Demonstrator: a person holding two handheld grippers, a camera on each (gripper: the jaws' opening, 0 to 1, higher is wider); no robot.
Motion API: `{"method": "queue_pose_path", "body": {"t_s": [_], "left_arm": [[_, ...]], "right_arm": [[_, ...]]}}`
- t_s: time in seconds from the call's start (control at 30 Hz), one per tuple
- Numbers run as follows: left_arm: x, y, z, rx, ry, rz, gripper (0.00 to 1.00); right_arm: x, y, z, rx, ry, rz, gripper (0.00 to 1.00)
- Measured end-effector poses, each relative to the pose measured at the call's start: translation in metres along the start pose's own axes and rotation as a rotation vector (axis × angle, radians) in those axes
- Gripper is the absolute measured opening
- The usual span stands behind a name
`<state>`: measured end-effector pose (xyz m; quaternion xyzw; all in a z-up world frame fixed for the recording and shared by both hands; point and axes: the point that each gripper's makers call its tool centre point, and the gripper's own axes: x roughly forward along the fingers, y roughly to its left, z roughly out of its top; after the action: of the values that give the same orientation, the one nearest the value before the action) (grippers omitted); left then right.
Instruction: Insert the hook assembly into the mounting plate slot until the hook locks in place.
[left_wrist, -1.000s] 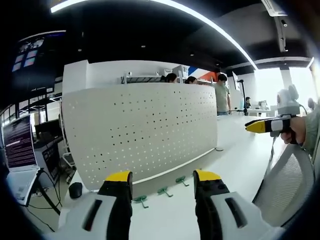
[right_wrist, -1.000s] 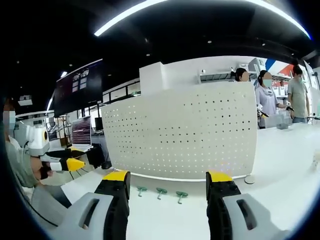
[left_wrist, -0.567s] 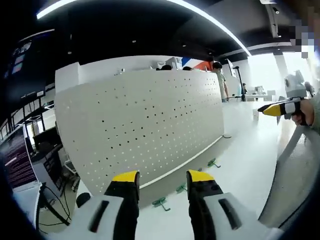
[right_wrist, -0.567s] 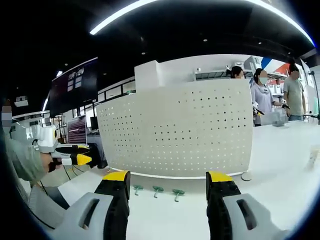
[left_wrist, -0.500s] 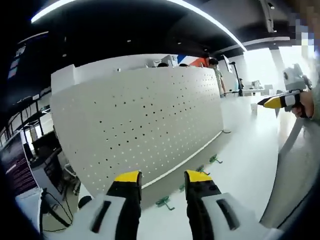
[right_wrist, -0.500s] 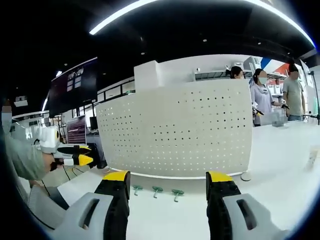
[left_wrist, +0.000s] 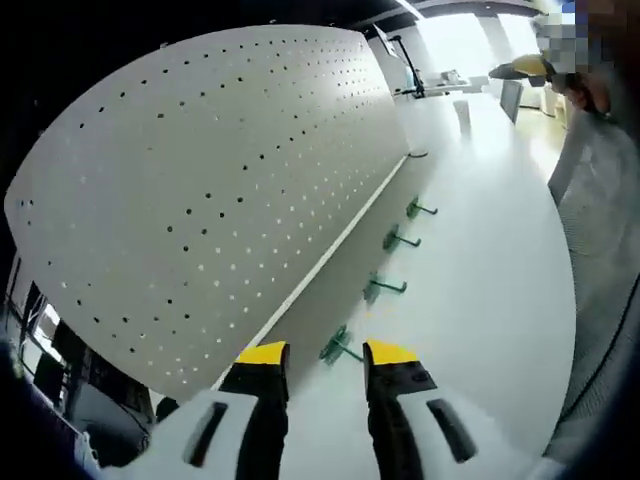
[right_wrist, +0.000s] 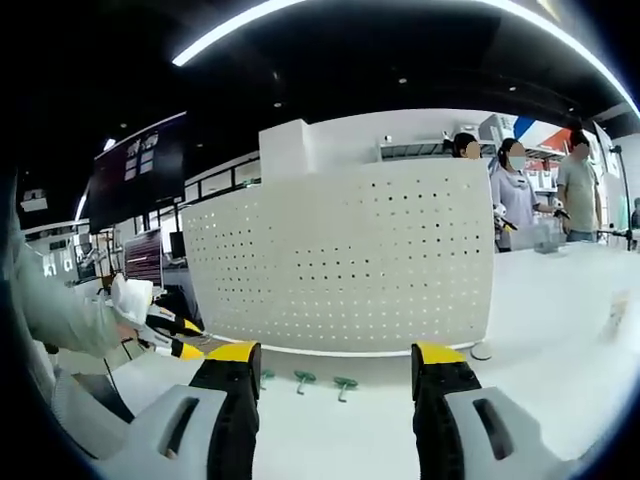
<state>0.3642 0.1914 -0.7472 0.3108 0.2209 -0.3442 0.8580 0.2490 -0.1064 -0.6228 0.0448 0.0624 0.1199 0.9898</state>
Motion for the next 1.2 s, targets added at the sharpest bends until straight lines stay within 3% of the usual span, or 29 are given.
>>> {"method": "queue_pose_path", "body": {"t_s": [0.1,0.3,0.47,0.77,1.2], "left_arm": [[0.009,0.002,-0.003,0.030,0.018,-0.026,0.22],[0.026,0.009,-0.005,0.056,0.042,-0.074,0.21],[0.042,0.015,-0.018,0.080,0.083,-0.117,0.20],[0.056,0.011,-0.029,0.077,0.108,-0.183,0.20],[0.070,0.013,-0.045,0.065,0.145,-0.219,0.20]], "right_arm": [[-0.001,-0.002,0.000,-0.001,0.002,-0.008,0.59],[-0.001,-0.004,0.000,-0.003,0.006,-0.021,0.59],[0.002,-0.004,-0.002,-0.006,0.014,-0.022,0.58],[0.011,-0.004,-0.007,0.005,0.032,-0.022,0.58],[0.018,-0.006,-0.012,0.009,0.049,-0.027,0.57]]}}
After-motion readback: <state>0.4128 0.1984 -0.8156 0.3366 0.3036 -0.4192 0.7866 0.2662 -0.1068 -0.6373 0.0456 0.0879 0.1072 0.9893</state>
